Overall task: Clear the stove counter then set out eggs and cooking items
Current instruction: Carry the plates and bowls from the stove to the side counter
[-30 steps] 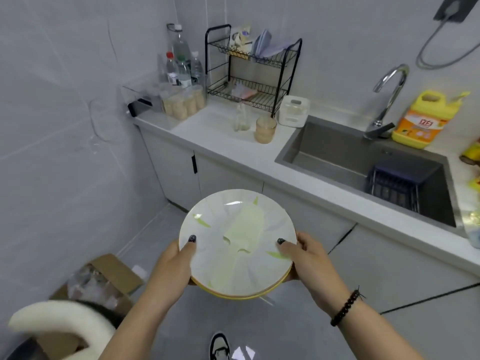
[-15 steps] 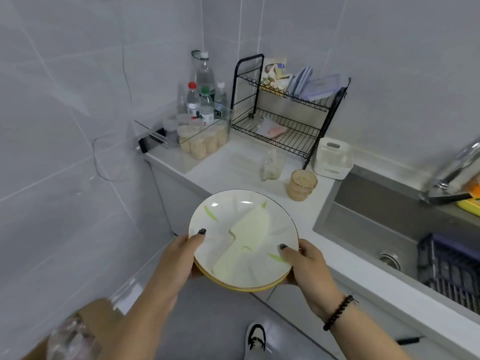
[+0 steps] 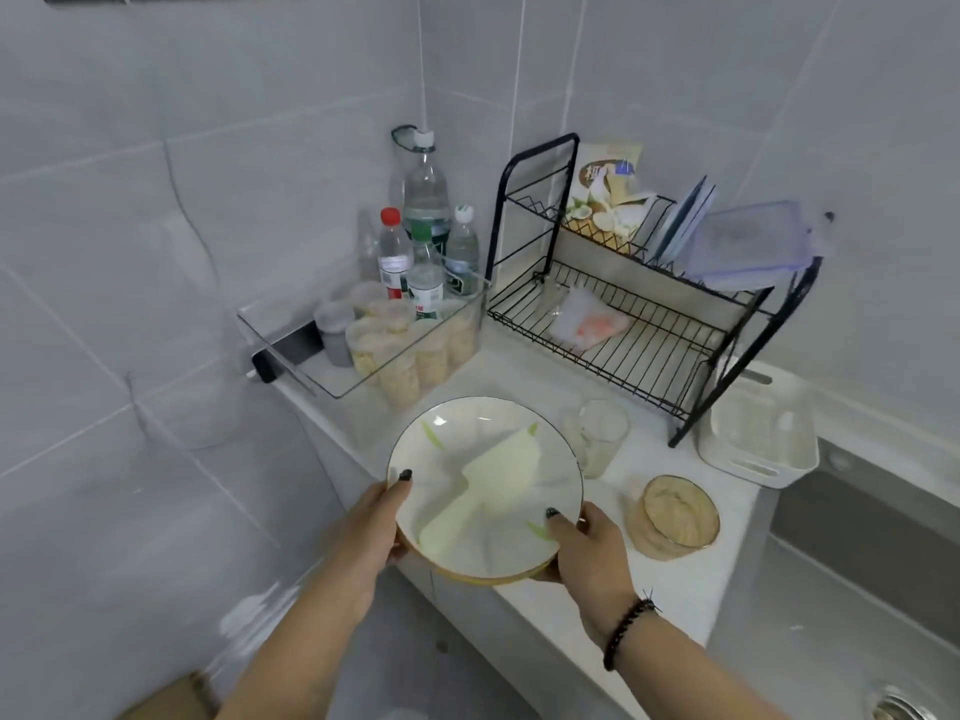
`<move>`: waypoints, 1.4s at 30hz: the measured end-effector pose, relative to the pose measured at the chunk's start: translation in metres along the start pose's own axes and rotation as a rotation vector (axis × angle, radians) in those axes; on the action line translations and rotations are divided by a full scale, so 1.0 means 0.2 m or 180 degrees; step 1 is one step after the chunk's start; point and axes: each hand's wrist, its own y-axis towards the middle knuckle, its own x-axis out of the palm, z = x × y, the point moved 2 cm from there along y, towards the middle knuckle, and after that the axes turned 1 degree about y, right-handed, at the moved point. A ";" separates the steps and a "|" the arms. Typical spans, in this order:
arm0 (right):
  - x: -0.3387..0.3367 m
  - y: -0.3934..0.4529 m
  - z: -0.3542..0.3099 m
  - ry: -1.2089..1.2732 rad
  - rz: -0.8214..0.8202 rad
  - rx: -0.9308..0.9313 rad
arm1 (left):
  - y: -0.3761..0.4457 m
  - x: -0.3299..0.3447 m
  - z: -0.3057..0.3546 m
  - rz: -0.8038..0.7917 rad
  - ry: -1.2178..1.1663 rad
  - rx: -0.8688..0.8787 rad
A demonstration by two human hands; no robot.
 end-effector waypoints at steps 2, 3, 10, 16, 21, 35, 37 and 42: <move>0.06 0.11 -0.03 -0.0003 0.0073 0.0030 | 0.14 0.02 0.06 -0.0025 0.0050 -0.0006; 0.09 0.16 -0.04 -0.0011 0.0108 0.0047 | 0.21 0.02 0.08 -0.0040 0.0068 -0.0013; 0.31 0.46 -0.02 0.0246 0.0616 0.0392 | 0.67 0.02 0.21 -0.0370 0.0153 -0.0210; 0.44 0.62 0.01 0.0468 0.1037 0.0566 | 0.94 0.09 0.22 -0.0181 0.0384 -0.0302; 0.47 0.73 -0.03 0.0485 0.1304 0.0541 | 1.03 0.19 0.26 -0.0147 0.0454 -0.0142; 0.52 0.96 -0.11 0.0572 0.2121 0.0552 | 1.18 0.40 0.31 0.0131 0.0364 -0.0278; 0.51 0.99 -0.12 0.0532 0.2164 0.0521 | 1.20 0.42 0.31 0.0111 0.0376 -0.0318; 0.50 1.03 -0.16 0.0456 0.2223 0.0368 | 1.23 0.46 0.31 0.0107 0.0434 -0.0359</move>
